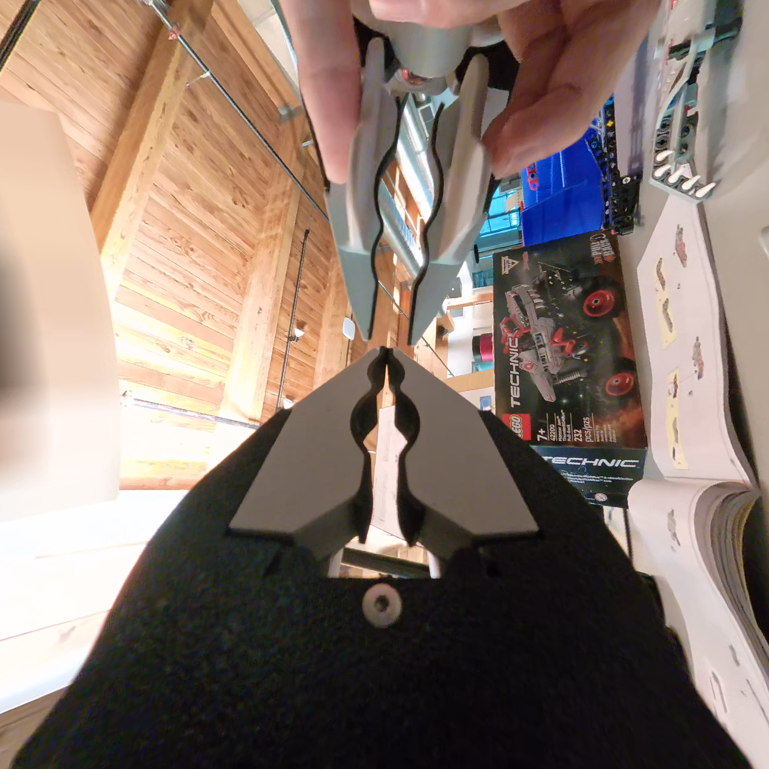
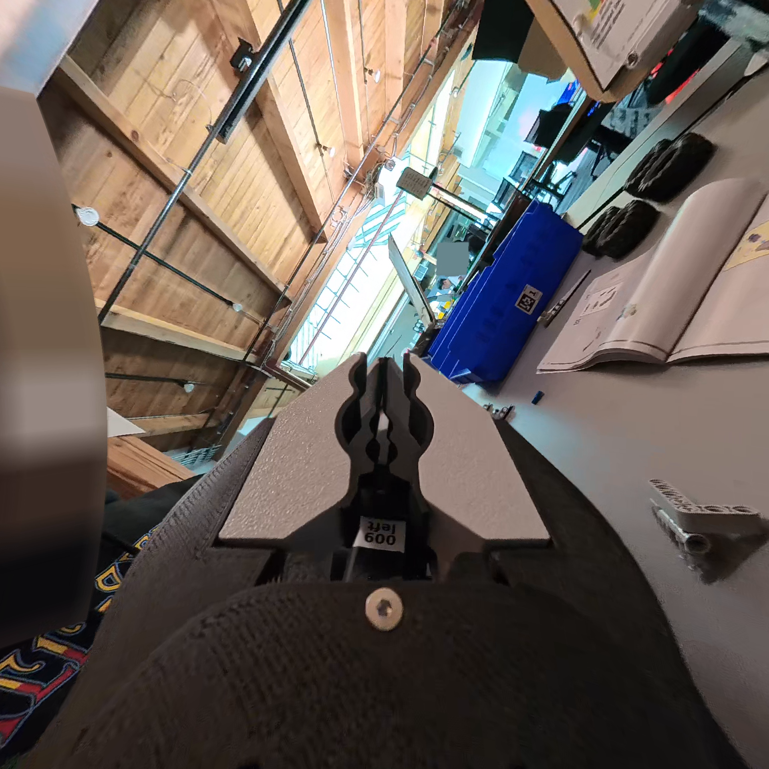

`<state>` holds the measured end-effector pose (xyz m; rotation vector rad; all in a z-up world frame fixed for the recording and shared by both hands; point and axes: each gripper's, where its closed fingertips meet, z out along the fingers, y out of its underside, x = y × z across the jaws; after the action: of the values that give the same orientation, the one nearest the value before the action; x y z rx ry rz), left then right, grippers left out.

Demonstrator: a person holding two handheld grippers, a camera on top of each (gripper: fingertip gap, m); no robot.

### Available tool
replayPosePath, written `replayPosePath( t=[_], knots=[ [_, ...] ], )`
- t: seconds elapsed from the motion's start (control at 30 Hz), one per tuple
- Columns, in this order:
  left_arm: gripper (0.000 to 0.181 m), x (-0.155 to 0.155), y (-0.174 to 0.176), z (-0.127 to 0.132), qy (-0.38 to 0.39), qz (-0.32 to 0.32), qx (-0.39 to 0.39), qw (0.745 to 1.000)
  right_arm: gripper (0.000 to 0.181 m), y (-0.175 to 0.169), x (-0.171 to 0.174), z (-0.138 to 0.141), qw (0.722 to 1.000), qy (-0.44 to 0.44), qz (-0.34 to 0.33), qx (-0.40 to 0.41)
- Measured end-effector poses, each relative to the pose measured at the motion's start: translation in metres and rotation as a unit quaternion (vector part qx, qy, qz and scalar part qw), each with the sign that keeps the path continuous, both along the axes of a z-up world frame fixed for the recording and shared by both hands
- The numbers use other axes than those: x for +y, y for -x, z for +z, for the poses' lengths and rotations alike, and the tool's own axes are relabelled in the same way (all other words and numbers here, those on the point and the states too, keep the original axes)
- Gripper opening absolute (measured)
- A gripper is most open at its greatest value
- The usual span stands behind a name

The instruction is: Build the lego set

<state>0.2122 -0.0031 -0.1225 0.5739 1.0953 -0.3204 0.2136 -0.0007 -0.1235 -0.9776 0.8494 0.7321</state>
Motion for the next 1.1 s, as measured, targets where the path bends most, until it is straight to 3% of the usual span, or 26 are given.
replayPosePath(
  t=[0.13, 0.3, 0.8, 0.93, 1.0, 1.03, 1.1],
  knots=[
    [0.000, -0.003, 0.003, 0.000, -0.010, -0.005, -0.010, 1.000, 0.021, 0.002, 0.004, 0.000, 1.000, -0.008, 0.014, 0.010],
    [0.000, -0.004, 0.003, -0.002, -0.018, -0.006, -0.012, 1.000, 0.006, 0.002, 0.002, 0.003, 0.999, -0.028, 0.019, 0.019],
    [0.000, -0.006, 0.004, -0.008, -0.012, -0.019, 0.010, 1.000, 0.000, -0.001, -0.002, -0.004, 1.000, 0.022, 0.000, -0.013],
    [0.019, -0.001, -0.005, -0.020, 0.013, -0.024, 0.091, 0.995, 0.000, -0.007, -0.011, -0.008, 0.998, 0.053, -0.013, -0.039],
    [0.027, 0.005, -0.011, -0.032, 0.044, -0.035, 0.181, 0.982, 0.000, -0.007, -0.015, -0.022, 0.990, 0.116, -0.014, -0.074],
    [0.028, 0.009, -0.015, -0.042, 0.065, -0.039, 0.248, 0.966, 0.000, -0.005, -0.017, -0.030, 0.984, 0.152, -0.007, -0.097],
    [0.031, 0.017, -0.020, -0.066, 0.122, -0.038, 0.413, 0.902, 0.000, 0.002, -0.022, -0.044, 0.965, 0.213, 0.008, -0.151]
  ],
)
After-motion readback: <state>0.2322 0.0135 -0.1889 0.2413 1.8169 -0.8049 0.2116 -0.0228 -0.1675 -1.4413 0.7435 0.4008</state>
